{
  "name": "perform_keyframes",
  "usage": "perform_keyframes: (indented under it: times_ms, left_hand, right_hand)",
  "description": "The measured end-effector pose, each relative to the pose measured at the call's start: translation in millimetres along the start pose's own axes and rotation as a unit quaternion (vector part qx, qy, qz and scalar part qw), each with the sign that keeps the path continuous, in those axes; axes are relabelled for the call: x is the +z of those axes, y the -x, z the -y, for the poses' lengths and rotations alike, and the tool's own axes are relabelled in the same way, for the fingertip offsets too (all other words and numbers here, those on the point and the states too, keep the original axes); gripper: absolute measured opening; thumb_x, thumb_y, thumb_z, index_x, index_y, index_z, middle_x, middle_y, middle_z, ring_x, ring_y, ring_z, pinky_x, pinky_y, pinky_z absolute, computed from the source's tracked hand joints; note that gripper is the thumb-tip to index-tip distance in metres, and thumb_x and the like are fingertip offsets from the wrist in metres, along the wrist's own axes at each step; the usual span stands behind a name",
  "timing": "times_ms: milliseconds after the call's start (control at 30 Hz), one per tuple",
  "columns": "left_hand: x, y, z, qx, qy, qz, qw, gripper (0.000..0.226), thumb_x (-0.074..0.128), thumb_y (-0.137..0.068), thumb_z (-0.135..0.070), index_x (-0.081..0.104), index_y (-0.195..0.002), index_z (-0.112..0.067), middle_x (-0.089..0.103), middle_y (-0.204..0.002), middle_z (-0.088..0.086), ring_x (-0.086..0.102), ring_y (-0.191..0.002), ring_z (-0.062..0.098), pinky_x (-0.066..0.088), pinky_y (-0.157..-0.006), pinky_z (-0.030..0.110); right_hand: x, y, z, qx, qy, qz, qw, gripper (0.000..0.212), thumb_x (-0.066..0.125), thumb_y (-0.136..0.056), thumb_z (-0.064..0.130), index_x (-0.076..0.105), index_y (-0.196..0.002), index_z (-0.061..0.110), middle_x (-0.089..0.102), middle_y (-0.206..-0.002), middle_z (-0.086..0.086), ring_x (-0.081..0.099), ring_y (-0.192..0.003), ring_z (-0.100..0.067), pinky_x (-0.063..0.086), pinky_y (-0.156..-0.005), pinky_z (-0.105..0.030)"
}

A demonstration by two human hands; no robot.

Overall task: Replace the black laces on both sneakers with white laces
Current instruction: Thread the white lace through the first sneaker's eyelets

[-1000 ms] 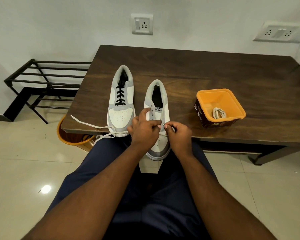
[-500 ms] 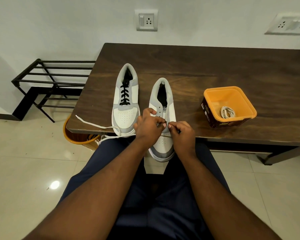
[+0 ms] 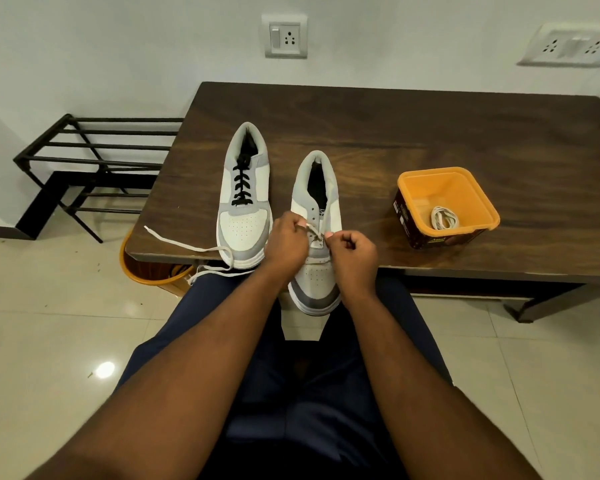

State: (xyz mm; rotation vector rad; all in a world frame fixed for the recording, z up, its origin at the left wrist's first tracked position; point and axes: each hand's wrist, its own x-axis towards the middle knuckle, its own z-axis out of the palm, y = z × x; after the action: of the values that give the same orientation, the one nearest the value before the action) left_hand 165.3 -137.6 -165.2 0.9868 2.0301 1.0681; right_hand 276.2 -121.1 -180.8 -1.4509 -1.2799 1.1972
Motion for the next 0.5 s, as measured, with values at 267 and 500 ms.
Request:
perform_keyframes:
  times_ms: [267,500]
  left_hand:
    - [-26.5,-8.4,-34.3,-0.028,0.18,-0.032,0.983,0.02,0.036,-0.101,-0.013,0.051,-0.09,-0.02,0.055,-0.083,0.0,0.049,-0.069,0.012,0.041,-0.056,0.023]
    - [-87.8,-70.0,-129.0,0.038,0.287,-0.202,0.936,0.024,0.026,-0.097,-0.013,0.049,-0.095,-0.019,0.057,-0.089,0.01,0.053,-0.065,0.02,0.041,-0.057,0.029]
  right_hand:
    - [1.2,-0.4,-3.9,-0.067,0.096,0.01,0.993,0.026,0.079,-0.074,0.029,0.057,-0.071,0.016,0.06,-0.078,-0.009,0.055,-0.068,-0.019,0.046,-0.059,-0.027]
    - [-3.2,-0.1,3.6,-0.089,0.154,0.029,0.984,0.027,0.072,-0.075,0.022,0.046,-0.072,0.017,0.054,-0.075,-0.005,0.049,-0.068,-0.019,0.04,-0.058,-0.031]
